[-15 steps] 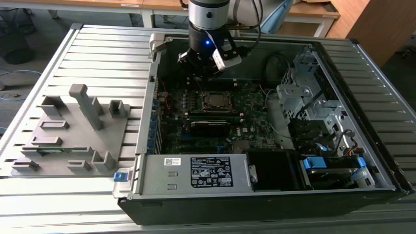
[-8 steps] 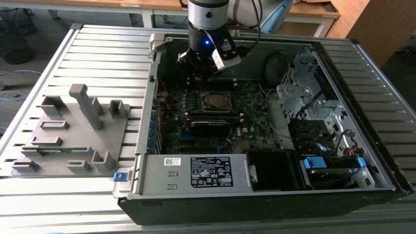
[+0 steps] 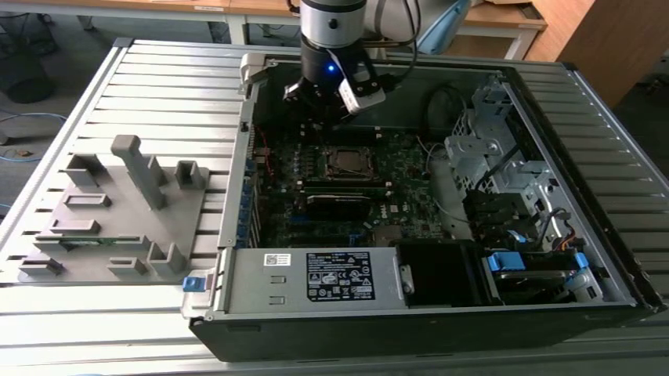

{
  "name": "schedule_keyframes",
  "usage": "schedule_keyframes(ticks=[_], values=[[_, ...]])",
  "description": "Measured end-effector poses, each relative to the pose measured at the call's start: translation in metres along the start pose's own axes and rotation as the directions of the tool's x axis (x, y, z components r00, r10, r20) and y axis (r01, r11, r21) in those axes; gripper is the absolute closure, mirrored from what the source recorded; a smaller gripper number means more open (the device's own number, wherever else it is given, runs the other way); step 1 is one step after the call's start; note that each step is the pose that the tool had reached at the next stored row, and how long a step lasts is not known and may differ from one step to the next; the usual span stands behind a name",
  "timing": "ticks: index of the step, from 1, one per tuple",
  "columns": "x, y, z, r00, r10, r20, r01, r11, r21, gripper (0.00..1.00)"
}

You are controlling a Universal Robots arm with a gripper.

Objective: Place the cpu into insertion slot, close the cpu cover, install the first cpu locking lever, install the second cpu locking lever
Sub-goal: 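Install the first cpu locking lever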

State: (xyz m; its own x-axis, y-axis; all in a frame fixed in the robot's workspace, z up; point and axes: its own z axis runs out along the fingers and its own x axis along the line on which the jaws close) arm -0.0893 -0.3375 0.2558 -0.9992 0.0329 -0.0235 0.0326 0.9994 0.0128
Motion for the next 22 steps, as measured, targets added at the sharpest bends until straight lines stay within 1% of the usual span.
schedule_keyframes(ticks=[6,14,19,20,22], values=[[0.0044,-0.0002,0.0,1.0,0.0,0.0,0.0,1.0,0.0,0.89],[0.0157,-0.0005,0.0001,1.0,0.0,0.0001,0.0,1.0,0.0,0.89],[0.0198,-0.0007,0.0002,1.0,0.0,-0.0001,0.0,1.0,-0.0003,0.89],[0.0202,-0.0007,0.0001,1.0,0.0,-0.0004,0.0,1.0,-0.0055,0.89],[0.0205,-0.0007,0.0003,1.0,0.001,-0.0009,-0.001,0.9995,-0.0305,0.89]])
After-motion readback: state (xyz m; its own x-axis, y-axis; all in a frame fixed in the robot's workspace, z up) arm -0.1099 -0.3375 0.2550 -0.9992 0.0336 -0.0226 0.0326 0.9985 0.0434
